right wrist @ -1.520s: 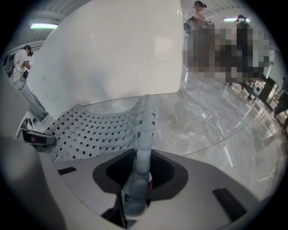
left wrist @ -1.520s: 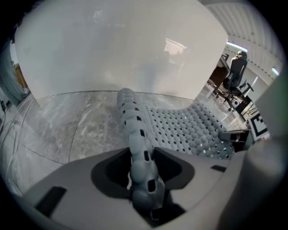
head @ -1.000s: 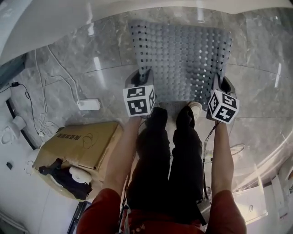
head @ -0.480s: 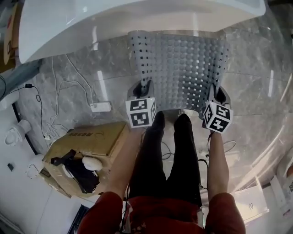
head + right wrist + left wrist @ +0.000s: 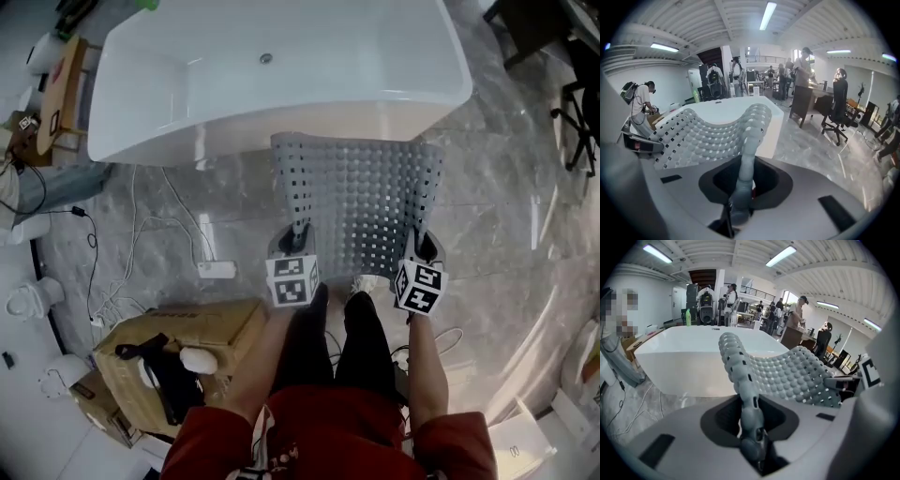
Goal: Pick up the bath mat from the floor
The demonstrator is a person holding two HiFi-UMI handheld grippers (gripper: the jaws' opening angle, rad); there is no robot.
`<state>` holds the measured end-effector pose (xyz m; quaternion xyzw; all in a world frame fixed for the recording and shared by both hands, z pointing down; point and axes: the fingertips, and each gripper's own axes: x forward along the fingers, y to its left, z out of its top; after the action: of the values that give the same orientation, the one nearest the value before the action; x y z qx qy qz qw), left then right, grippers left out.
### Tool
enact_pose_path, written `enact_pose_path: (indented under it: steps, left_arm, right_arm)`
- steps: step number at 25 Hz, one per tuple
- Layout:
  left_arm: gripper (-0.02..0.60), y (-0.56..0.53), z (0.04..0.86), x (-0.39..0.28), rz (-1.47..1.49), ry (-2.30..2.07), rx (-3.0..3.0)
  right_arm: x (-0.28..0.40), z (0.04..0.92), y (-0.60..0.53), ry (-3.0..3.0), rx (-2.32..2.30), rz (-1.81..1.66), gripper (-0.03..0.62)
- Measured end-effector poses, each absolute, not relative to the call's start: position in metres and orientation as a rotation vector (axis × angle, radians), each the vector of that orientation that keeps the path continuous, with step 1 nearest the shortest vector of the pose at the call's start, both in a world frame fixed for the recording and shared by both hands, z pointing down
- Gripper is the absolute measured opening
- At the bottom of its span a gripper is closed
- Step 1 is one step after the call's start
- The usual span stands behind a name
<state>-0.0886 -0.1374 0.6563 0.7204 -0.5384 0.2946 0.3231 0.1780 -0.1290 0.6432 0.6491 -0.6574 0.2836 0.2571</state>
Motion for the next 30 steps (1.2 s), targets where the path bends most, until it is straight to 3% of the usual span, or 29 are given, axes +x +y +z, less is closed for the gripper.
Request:
enact_pose_path:
  steps: [30]
  left_arm:
    - [0.086, -0.219, 0.271, -0.096, 0.248, -1.805, 2.384]
  right_arm:
    - [0.176, 0.248, -0.202, -2.137, 2.204, 0.032, 0.067]
